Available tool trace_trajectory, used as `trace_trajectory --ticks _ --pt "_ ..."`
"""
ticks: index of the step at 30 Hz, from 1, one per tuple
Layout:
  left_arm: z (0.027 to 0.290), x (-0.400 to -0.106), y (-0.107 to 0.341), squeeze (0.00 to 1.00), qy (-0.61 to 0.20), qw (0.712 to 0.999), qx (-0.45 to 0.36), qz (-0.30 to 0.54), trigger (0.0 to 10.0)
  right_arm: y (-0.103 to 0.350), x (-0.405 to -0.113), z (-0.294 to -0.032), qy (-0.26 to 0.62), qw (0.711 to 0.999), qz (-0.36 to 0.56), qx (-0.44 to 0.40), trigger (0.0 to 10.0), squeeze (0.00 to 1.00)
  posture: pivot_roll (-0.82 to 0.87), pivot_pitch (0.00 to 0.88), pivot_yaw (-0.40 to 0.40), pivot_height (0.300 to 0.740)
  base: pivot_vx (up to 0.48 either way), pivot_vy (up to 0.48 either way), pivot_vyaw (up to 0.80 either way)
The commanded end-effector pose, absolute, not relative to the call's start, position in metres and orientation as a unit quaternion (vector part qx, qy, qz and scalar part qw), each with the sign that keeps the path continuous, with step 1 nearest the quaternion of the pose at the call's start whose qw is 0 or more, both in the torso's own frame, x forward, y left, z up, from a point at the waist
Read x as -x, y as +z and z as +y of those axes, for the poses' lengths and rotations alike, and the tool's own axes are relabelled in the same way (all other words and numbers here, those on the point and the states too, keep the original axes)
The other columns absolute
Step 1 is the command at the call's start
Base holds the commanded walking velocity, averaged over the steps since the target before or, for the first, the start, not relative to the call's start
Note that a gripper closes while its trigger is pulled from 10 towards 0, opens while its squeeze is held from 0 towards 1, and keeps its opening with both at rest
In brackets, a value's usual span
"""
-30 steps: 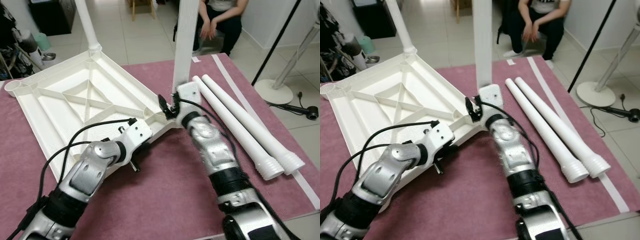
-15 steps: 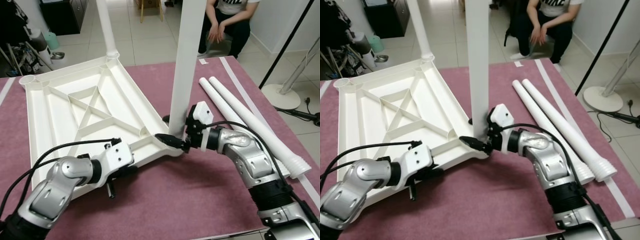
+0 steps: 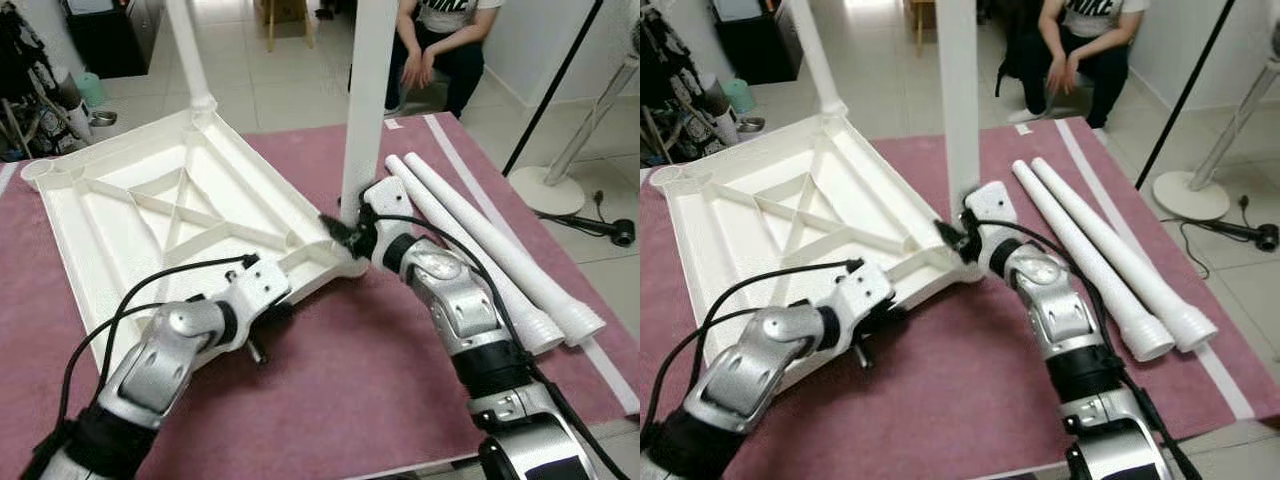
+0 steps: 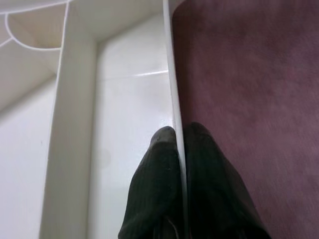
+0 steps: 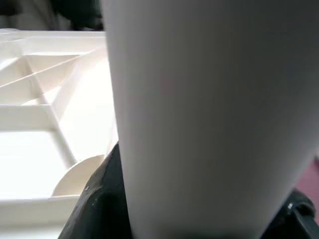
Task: Building children table
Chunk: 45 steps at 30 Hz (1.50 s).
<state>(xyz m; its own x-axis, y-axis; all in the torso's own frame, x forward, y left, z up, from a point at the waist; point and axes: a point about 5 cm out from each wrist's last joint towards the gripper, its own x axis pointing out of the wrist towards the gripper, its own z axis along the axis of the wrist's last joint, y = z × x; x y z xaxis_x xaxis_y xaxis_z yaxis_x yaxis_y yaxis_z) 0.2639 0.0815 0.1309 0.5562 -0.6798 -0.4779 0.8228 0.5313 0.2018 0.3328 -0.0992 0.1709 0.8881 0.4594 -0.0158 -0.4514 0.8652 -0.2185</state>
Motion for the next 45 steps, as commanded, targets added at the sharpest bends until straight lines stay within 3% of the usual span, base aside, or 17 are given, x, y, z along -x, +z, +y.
trace_trajectory --ticks 1,6,7,14,15,18,19,21,25,26,29,32,39,40,41,42,45 --pt "0.060 -0.280 0.180 0.00 -0.382 0.896 -0.221 0.044 10.0 0.152 -0.333 -0.085 0.187 0.974 0.022 0.126 0.0 0.00 0.05 0.000 0.074 0.740 0.000 0.000 0.00" --pt "0.050 -0.287 0.184 0.00 -0.377 0.897 -0.226 0.037 10.0 0.158 -0.333 -0.075 0.158 0.983 0.006 0.093 0.0 0.00 0.05 0.000 0.081 0.740 0.000 0.000 0.00" --pt "0.051 -0.286 0.185 0.00 -0.382 0.895 -0.229 0.035 10.0 0.161 -0.332 -0.071 0.176 0.981 -0.004 0.080 10.0 0.00 0.04 0.000 0.082 0.740 0.000 0.000 0.00" --pt "0.062 -0.282 0.185 0.00 -0.395 0.885 -0.243 0.037 10.0 0.172 -0.328 -0.066 0.228 0.971 -0.045 0.063 10.0 0.00 0.05 0.000 0.079 0.740 0.000 0.000 0.00" --pt "0.066 -0.279 0.184 0.00 -0.399 0.882 -0.246 0.038 10.0 0.175 -0.326 -0.067 0.245 0.966 -0.055 0.058 10.0 1.00 0.05 0.000 0.077 0.740 0.000 0.000 0.00" --pt "0.071 -0.276 0.184 0.00 -0.408 0.877 -0.250 0.038 10.0 0.180 -0.322 -0.066 0.282 0.956 -0.063 0.047 10.0 1.00 0.06 0.000 0.073 0.740 0.000 0.000 0.00" --pt "0.075 -0.269 0.184 0.00 -0.426 0.867 -0.255 0.037 10.0 0.184 -0.316 -0.068 0.334 0.939 -0.068 0.039 10.0 0.00 0.06 0.000 0.071 0.740 0.000 0.000 0.00" --pt "0.079 -0.264 0.184 0.00 -0.443 0.857 -0.260 0.036 10.0 0.187 -0.308 -0.070 0.399 0.914 -0.065 0.037 10.0 0.00 0.06 0.000 0.069 0.740 0.000 0.000 0.00" --pt "0.082 -0.258 0.183 0.00 -0.462 0.845 -0.266 0.034 10.0 0.188 -0.301 -0.071 0.442 0.894 -0.061 0.036 10.0 0.00 0.06 0.000 0.069 0.740 0.000 0.000 0.00" --pt "0.090 -0.245 0.180 0.00 -0.499 0.820 -0.277 0.032 10.0 0.186 -0.291 -0.078 0.503 0.862 -0.046 0.048 10.0 0.00 0.07 0.000 0.062 0.740 0.000 0.000 0.00" --pt "0.090 -0.245 0.180 0.00 -0.499 0.820 -0.277 0.032 10.0 0.186 -0.291 -0.078 0.503 0.862 -0.046 0.048 10.0 0.00 0.07 0.000 0.062 0.740 0.000 0.000 0.00" --pt "0.115 -0.225 0.172 0.00 -0.557 0.774 -0.298 0.051 10.0 0.176 -0.276 -0.099 0.603 0.793 0.007 0.089 10.0 0.00 0.08 0.000 0.054 0.740 0.000 0.000 0.00" --pt "0.122 -0.225 0.170 0.00 -0.553 0.775 -0.301 0.061 10.0 0.175 -0.275 -0.105 0.626 0.773 0.021 0.096 10.0 0.00 0.08 0.000 0.050 0.740 0.000 0.000 0.00" --pt "0.122 -0.225 0.169 0.00 -0.549 0.778 -0.300 0.061 10.0 0.175 -0.275 -0.106 0.632 0.769 0.021 0.094 6.7 0.00 0.07 0.000 0.049 0.740 0.000 0.000 0.00" --pt "0.122 -0.225 0.169 0.00 -0.549 0.778 -0.300 0.061 10.0 0.175 -0.275 -0.106 0.632 0.769 0.021 0.094 6.7 0.00 0.07 0.000 0.049 0.740 0.000 0.000 0.00" --pt "0.118 -0.229 0.169 0.00 -0.534 0.790 -0.294 0.058 10.0 0.175 -0.277 -0.102 0.620 0.779 0.017 0.090 0.0 0.00 0.08 0.000 0.046 0.740 0.000 0.000 0.00" --pt "0.109 -0.240 0.169 0.00 -0.493 0.821 -0.283 0.054 10.0 0.170 -0.288 -0.096 0.568 0.817 0.014 0.093 0.0 0.00 0.07 0.000 0.047 0.740 0.000 0.000 0.00"
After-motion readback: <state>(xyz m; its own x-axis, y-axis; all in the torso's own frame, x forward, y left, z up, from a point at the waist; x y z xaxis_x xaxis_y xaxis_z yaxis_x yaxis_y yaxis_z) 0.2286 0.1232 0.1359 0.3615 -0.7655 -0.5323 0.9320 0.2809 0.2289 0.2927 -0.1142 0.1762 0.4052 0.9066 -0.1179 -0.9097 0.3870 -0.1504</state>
